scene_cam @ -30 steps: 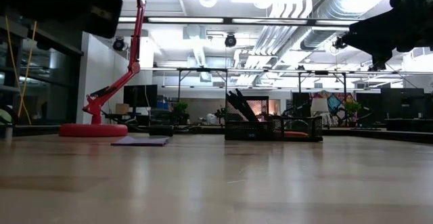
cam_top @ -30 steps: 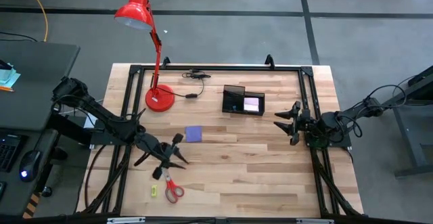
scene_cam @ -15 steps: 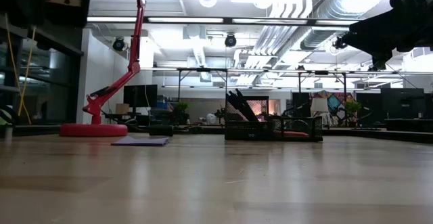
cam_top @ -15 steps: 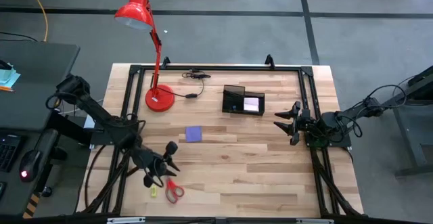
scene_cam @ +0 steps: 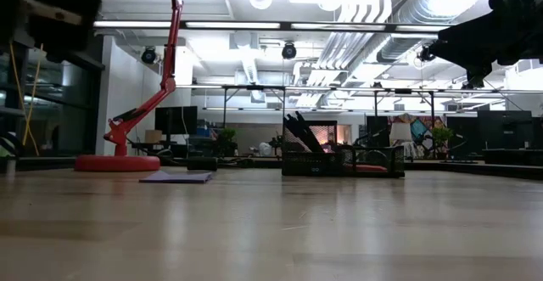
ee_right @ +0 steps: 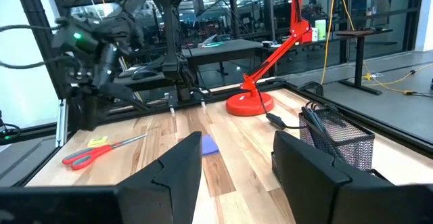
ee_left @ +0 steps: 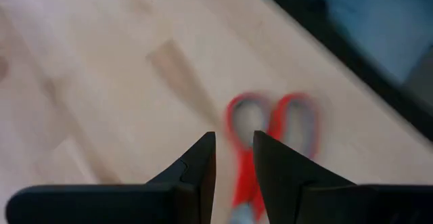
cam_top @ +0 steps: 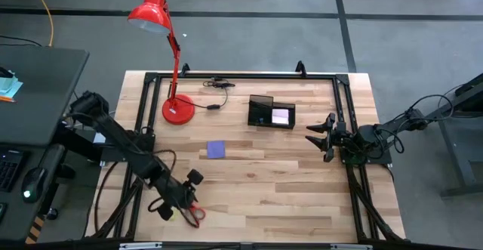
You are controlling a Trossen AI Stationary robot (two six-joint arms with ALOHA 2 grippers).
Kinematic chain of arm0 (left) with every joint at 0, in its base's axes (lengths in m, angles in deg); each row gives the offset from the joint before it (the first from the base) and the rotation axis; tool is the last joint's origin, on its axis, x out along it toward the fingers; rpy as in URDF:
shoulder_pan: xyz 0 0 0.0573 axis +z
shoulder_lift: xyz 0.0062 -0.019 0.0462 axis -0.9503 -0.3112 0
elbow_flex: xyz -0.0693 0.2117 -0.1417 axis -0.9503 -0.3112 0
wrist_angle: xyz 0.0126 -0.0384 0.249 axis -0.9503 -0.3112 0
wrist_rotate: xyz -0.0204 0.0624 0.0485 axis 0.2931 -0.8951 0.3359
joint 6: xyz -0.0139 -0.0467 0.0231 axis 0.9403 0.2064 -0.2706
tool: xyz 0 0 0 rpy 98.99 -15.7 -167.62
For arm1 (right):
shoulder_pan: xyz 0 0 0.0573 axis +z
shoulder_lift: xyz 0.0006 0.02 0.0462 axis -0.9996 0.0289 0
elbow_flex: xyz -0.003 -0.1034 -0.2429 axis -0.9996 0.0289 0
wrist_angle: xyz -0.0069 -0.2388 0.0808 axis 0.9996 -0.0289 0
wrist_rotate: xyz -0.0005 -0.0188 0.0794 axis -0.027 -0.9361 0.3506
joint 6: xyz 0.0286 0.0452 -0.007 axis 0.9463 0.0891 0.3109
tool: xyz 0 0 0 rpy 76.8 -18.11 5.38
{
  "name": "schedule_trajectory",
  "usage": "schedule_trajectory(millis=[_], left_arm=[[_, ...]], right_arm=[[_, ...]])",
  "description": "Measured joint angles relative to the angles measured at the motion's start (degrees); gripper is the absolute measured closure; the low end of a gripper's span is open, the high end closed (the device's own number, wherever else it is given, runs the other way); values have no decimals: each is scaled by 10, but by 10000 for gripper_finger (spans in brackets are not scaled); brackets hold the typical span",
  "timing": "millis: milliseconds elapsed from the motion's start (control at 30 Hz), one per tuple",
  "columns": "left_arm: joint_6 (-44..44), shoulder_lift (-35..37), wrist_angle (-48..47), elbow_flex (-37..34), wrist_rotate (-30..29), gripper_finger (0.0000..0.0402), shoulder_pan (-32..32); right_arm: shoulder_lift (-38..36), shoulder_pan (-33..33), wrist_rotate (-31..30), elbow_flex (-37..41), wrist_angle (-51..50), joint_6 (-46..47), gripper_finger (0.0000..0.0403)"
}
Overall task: Pick and place office supplies into organizer
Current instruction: Put the red scissor into the black desk organizer
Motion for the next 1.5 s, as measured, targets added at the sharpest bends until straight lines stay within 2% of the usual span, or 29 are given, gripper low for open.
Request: schedule_trajectory(millis=[200, 400, 500, 633, 767, 867, 967, 1133, 1267, 1500], left_arm=[[13, -23, 5, 23, 20, 316, -36], [54, -22, -1, 24, 20, 316, -39], [56, -22, 13, 20, -12, 316, -39], [106, -22, 15, 19, -49, 316, -40], [107, -22, 24, 19, -59, 316, -47], [99, -36, 73, 18, -93, 316, -48], [99, -50, 56, 17, -122, 316, -51], [117, -63, 7, 16, -79, 316, -48], [211, -64, 15, 18, -63, 316, -41], [200, -81, 33, 9, -88, 316, -45]], right_arm=[[0, 0, 0, 0, 0, 0, 224], [0, 0, 0, 0, 0, 0, 224], [0, 0, 0, 0, 0, 0, 224], [0, 0, 0, 0, 0, 0, 224], [0, 0, 0, 0, 0, 0, 224], [0, 0, 0, 0, 0, 0, 224], [0, 0, 0, 0, 0, 0, 224], [0, 0, 0, 0, 0, 0, 224], [1, 0, 0, 0, 0, 0, 224], [4, 0, -1, 0, 0, 0, 224]])
